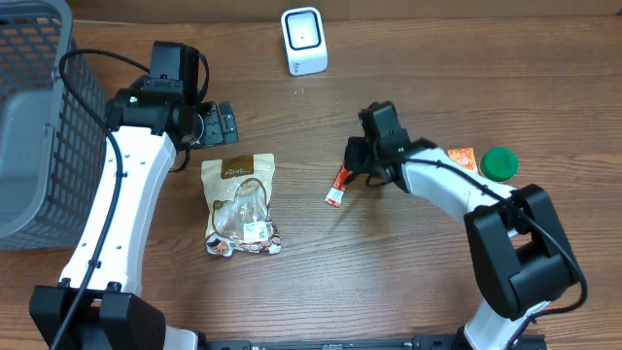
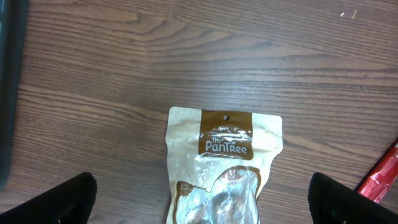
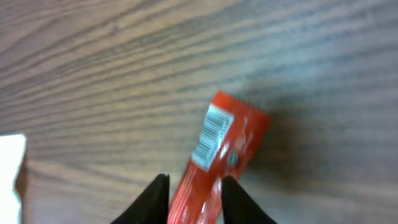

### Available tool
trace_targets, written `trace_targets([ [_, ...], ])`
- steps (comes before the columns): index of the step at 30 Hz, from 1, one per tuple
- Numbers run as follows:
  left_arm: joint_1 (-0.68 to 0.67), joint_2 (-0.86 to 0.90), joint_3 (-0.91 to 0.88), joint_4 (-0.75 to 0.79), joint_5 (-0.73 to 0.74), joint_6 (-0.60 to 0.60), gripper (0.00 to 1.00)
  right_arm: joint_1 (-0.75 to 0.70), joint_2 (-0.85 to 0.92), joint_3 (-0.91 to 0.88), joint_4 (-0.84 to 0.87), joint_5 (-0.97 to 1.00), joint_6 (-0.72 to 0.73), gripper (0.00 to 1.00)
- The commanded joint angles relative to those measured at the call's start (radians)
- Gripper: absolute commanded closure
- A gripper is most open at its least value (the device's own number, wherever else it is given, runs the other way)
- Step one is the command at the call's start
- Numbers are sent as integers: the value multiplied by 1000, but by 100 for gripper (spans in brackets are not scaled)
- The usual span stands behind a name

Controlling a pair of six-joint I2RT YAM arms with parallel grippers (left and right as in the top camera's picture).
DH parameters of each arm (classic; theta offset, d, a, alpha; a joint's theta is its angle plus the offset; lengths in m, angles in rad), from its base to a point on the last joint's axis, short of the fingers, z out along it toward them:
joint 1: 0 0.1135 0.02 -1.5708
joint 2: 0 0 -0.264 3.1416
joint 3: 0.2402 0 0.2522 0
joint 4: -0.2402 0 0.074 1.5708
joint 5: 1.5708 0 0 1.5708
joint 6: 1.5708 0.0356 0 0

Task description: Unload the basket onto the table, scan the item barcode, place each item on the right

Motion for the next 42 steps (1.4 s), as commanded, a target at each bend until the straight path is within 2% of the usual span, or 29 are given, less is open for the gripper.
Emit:
trace_targets([
  [1, -7, 6, 18, 2, 5, -14, 0, -2, -85, 115, -114, -113, 29, 67],
  [6, -7, 6, 18, 2, 5, -14, 0, 31, -86, 105, -185, -144, 115, 66],
  [13, -7, 6, 18, 2, 5, -14, 0, 129, -71, 38, -107, -139, 116, 66],
  [20, -7, 6, 18, 1, 5, -14, 0, 253, -51, -23, -30, 45, 190, 66],
  [28, -7, 6, 18, 1, 5, -14, 0, 272, -35, -25, -39, 51, 190, 66],
  [29, -7, 6, 18, 1, 5, -14, 0, 272, -35, -25, -46, 51, 190, 65],
  [30, -7, 6, 18, 2, 5, -14, 0, 273, -34, -25, -50, 47, 190, 58],
  [31, -7, 6, 18, 2, 5, -14, 0, 273, -34, -25, -50, 47, 190, 58],
  [32, -7, 6, 18, 2, 5, -14, 0, 273, -34, -25, -51, 48, 190, 60],
  [35, -7, 6, 18, 2, 5, -14, 0, 272, -33, -25, -52, 72, 192, 83],
  [42, -7, 6, 18, 2, 5, -14, 0, 272, 9, -25, -47, 131, 272, 91],
])
